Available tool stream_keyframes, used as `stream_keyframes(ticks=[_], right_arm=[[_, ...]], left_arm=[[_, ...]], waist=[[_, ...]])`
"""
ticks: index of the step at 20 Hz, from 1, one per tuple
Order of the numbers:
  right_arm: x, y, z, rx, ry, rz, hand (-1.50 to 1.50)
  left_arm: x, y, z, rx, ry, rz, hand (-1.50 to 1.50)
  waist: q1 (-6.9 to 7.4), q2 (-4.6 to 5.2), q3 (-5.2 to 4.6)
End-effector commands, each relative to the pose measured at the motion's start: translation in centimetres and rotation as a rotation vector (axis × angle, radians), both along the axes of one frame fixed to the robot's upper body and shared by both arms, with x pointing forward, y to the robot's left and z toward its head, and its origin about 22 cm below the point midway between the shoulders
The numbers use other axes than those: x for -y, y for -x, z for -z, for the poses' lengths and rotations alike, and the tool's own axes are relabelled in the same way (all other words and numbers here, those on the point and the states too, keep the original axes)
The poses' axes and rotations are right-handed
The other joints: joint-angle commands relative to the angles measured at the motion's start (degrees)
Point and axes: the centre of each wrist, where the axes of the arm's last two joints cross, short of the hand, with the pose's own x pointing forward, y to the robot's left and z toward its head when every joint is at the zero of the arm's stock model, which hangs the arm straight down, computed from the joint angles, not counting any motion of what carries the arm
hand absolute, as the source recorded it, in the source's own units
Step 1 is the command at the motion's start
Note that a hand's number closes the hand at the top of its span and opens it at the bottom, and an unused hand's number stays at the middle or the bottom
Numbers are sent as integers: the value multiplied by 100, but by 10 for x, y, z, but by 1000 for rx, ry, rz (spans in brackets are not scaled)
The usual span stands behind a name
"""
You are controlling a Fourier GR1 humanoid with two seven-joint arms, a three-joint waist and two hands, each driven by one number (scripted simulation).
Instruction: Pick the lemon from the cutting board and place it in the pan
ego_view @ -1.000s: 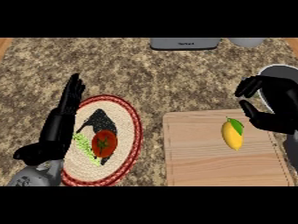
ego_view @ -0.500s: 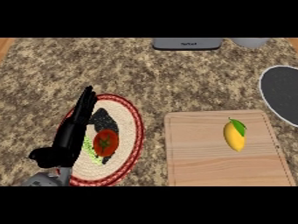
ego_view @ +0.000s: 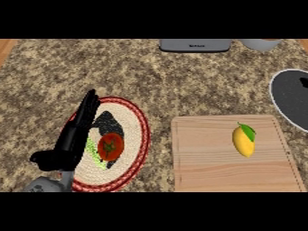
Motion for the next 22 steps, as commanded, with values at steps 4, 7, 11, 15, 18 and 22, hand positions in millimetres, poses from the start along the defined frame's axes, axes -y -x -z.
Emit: stream_keyframes(ticks=[4, 7, 11, 15, 18, 22], right_arm=[[-51, -14, -8, -55, 363, -68, -150], [-72, -12, 13, -69, 480, -127, -150], [-106, -12, 19, -63, 613, -116, -150], [-89, -23, 57, -122, 645, -119, -150], [-131, -5, 45, -113, 627, -89, -150], [-101, -2, 43, -127, 644, -84, -150]], left_arm=[[4, 13, 2, 2, 5, 19, 0], [-2, 0, -5, 1, 12, 10, 0], [-2, -4, -10, -13, 6, 8, 0], [11, -4, 3, -15, 3, 27, 0], [12, 8, 4, -2, -12, 11, 0], [-10, 10, 3, -7, -1, -3, 0]], waist=[[95, -1, 0], [60, 7, 3], [10, -3, 2], [15, 13, 5], [-28, -12, 2], [-24, -10, 3]])
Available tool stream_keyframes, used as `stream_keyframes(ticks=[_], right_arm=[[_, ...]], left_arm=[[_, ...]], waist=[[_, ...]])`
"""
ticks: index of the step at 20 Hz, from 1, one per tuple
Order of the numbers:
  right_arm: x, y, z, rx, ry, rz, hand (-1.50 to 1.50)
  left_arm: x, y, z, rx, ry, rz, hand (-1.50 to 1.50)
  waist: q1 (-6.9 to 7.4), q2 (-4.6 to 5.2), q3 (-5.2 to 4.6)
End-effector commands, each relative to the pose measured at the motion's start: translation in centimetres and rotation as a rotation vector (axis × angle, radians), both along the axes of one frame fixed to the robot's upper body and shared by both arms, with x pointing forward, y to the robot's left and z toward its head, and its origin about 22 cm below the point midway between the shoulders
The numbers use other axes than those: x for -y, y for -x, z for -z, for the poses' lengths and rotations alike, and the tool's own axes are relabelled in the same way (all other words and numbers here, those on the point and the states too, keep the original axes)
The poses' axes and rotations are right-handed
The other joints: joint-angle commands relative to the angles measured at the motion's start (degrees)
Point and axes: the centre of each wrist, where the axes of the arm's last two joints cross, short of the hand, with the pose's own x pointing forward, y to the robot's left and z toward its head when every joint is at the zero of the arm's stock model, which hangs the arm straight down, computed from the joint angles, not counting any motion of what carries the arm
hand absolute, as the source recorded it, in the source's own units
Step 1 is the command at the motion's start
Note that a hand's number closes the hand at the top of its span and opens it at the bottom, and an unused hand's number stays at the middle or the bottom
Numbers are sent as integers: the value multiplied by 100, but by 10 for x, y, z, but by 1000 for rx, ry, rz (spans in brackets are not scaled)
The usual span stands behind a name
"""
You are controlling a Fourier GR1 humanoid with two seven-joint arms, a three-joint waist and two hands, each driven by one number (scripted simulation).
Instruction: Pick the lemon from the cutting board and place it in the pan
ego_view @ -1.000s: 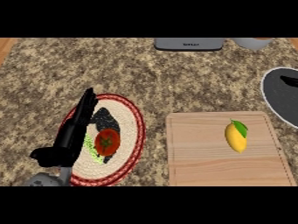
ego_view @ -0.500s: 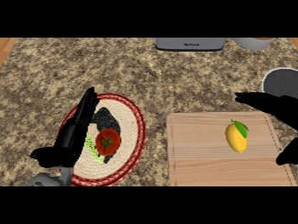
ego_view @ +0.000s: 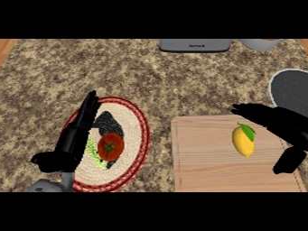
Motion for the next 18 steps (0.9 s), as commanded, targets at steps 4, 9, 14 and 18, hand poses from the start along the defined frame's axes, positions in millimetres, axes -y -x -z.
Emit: stream_keyframes(ticks=[4, 9, 14, 18], right_arm=[[14, 0, 16, -4, -6, 51, -150], [-9, -5, 32, -4, -44, 45, -150], [-1, 3, 19, -16, -23, 48, -150], [-18, -21, 53, -53, 5, 64, -150]], left_arm=[[3, 11, 4, -5, -3, -17, 0], [-2, 5, -1, 3, 3, -1, 0], [0, -6, 2, -11, -4, 7, 0], [21, 4, -19, 8, 9, 1, 0]], waist=[[2, 0, 1], [7, 1, 0], [-21, -3, -1], [19, 0, 2]])
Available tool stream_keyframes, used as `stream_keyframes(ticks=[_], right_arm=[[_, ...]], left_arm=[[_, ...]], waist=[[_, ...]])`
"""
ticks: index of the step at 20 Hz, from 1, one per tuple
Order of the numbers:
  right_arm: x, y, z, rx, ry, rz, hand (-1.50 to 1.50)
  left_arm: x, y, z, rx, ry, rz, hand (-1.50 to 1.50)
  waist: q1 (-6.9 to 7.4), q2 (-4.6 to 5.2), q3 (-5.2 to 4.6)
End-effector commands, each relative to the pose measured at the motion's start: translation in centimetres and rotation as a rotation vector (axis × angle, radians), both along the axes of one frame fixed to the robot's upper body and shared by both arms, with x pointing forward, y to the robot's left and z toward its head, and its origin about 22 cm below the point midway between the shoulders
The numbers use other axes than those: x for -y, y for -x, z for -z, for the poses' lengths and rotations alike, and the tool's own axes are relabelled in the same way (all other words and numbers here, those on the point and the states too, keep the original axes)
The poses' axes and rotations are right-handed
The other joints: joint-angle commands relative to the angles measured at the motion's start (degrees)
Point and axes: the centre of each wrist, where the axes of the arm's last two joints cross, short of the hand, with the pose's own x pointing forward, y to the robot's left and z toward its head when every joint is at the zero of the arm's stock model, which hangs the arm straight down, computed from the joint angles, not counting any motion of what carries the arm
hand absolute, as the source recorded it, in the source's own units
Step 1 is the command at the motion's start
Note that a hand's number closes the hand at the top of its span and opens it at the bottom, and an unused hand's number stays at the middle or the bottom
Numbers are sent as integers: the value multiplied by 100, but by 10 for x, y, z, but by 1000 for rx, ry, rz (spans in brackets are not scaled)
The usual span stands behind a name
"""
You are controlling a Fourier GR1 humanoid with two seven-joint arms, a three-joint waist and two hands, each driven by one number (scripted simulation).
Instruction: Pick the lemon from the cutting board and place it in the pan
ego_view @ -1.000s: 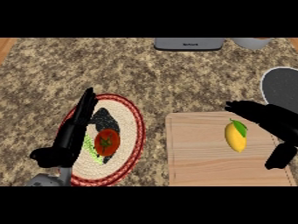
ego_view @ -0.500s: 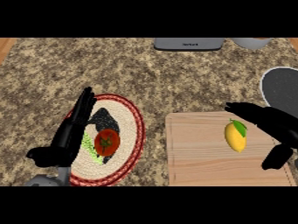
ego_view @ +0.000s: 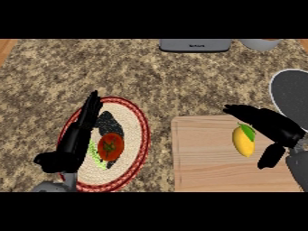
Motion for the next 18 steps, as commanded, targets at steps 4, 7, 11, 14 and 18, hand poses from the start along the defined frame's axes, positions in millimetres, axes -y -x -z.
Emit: stream_keyframes(ticks=[4, 7, 11, 14, 18], right_arm=[[-7, -13, 29, -65, 133, -72, 150], [-10, -9, 38, 6, 149, -140, 150], [-14, -12, 41, 30, 160, -143, 150], [-19, -17, 50, 68, 128, -123, 150], [-8, -20, 22, 194, 86, -105, 150]], left_arm=[[1, -9, 6, -2, 3, 7, 0], [7, 5, 3, 5, 13, -5, 0], [-1, -9, 1, 13, 12, -18, 0], [-21, -2, 5, 9, 10, 18, 0], [0, 12, -13, -3, -7, 10, 0]], waist=[[20, 12, 1], [17, 3, 2], [-8, 1, 0], [12, 5, 1], [4, -10, 1]])
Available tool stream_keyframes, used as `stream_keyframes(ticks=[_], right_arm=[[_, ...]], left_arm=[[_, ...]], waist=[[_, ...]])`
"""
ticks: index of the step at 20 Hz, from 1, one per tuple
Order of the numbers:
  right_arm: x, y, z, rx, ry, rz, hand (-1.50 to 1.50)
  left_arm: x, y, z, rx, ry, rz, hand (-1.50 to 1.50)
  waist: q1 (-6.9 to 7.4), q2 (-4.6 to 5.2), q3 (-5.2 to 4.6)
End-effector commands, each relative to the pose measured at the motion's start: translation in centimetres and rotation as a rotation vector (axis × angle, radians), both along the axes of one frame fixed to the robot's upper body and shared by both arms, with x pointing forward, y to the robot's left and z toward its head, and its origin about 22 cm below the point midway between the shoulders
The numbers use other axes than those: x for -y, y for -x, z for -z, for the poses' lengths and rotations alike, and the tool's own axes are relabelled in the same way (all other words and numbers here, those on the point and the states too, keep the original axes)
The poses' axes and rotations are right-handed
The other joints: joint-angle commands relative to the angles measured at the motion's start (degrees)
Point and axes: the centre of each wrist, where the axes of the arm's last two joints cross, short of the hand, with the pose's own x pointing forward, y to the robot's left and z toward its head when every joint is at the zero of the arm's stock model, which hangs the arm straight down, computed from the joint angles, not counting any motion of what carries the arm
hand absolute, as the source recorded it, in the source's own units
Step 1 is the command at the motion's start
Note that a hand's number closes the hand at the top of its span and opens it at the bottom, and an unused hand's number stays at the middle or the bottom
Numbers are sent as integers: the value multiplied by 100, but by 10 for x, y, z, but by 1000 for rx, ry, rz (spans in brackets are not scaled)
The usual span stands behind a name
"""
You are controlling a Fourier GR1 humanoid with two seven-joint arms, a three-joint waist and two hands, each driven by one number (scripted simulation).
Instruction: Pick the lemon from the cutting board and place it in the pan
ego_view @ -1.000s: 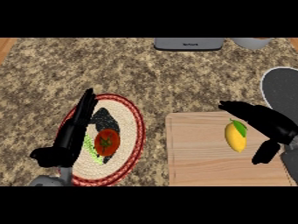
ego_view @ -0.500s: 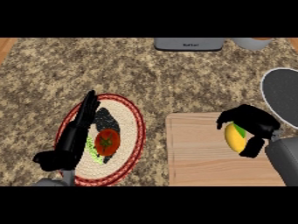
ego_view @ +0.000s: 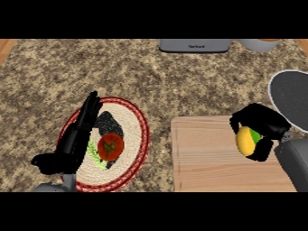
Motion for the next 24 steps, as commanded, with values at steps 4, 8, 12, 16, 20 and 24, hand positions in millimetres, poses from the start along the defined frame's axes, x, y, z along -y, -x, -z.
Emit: stream_keyframes(ticks=[4, 8, 12, 16, 20, 24], right_arm=[[26, 4, -24, 229, -144, 63, 150], [6, 27, -19, 288, -206, 265, 150], [-8, 37, -22, 302, -172, 598, 150], [-48, 57, -59, 482, -293, 696, 150], [-60, 81, -87, 543, -427, 791, 150], [-48, 90, -101, 536, -477, 893, 150]], left_arm=[[-20, 0, 1, -6, 11, -11, 0], [-17, 2, 4, -11, 4, -11, 0], [-7, 2, 0, -14, -5, -56, 0], [-4, 10, 12, -12, 9, -36, 0], [-11, 0, 12, 1, -4, -30, 0], [-10, -3, 1, -6, 20, 2, 0]], waist=[[-56, 11, 38], [-159, -14, 33], [-317, -70, 22], [-234, -51, 23], [-138, -5, 33], [-56, 17, 38]])
